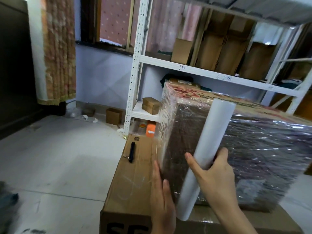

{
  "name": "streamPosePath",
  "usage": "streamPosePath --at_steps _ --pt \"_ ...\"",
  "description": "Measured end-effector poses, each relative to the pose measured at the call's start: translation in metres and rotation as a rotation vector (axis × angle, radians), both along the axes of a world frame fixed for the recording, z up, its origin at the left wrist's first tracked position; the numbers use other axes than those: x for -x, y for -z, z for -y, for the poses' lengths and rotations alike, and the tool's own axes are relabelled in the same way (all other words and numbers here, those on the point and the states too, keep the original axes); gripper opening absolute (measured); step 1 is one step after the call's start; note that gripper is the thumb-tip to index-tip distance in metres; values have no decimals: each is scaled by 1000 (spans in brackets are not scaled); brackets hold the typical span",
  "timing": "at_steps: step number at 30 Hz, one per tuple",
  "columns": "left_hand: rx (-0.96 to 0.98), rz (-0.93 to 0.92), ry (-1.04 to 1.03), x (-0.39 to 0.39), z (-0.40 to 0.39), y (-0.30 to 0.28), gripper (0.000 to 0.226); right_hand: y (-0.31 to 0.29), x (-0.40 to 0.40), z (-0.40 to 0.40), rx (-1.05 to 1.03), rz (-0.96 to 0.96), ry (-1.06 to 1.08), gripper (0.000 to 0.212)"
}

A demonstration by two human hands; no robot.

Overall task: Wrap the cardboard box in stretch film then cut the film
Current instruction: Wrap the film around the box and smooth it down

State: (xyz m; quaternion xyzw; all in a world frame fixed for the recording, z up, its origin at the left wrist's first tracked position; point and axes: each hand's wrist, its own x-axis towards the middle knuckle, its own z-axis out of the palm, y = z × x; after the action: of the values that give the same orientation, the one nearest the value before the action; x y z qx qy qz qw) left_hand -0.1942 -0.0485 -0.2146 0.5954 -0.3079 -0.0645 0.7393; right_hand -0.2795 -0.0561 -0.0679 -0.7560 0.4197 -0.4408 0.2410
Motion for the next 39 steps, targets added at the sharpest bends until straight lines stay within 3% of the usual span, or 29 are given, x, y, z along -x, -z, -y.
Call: streamPosePath --at_steps 3,4,6,8,9,12,14,20,22,23,24,26,27,29,31,35,39 --pt "-273 -330 14 -10 -8 -8 52 -2 -1 -2 -31 -4 -7 47" --pt "-210 -245 -31 -10 -16 -21 51 -2 -1 -2 -37 -7 -4 48" --pt "105 203 -111 -5 -35 -67 52 -2 -1 -1 -38 -6 0 50" --pt "205 647 -152 -7 -34 -106 53 -2 -1 2 -34 0 1 52" --pt "165 772 -195 -9 -29 -124 54 -2 -1 3 -41 -2 -5 52" --pt "119 853 -248 -22 -14 -164 57 1 0 3 -47 -7 -25 52" --pt "152 774 -186 -30 -3 -172 57 1 0 3 -26 -4 -12 53" --pt "244 198 230 -53 16 -172 58 0 0 2 -36 16 -21 49" --pt "209 -4 246 -56 13 -172 65 0 0 1 -56 8 -33 48" --pt "195 41 153 -53 5 -173 64 0 0 1 -61 6 -36 48" --pt "222 227 -11 -51 -3 -178 58 -1 0 1 -58 7 -39 49" --pt "339 783 -269 -50 -14 -190 48 0 -1 1 -50 11 -44 51" --pt "345 1054 -302 -52 -12 -197 44 0 -1 2 -44 12 -43 52" --pt "236 1303 -288 -57 -4 -204 38 2 0 4 -30 6 -33 53" --pt "147 1318 -265 -63 2 -201 34 3 1 3 -41 -5 -30 52" --pt "156 1239 -322 -63 9 -196 33 2 0 2 -32 -32 -32 48" --pt "30 1048 -438 -43 16 -197 43 3 1 4 -24 -69 -39 45"
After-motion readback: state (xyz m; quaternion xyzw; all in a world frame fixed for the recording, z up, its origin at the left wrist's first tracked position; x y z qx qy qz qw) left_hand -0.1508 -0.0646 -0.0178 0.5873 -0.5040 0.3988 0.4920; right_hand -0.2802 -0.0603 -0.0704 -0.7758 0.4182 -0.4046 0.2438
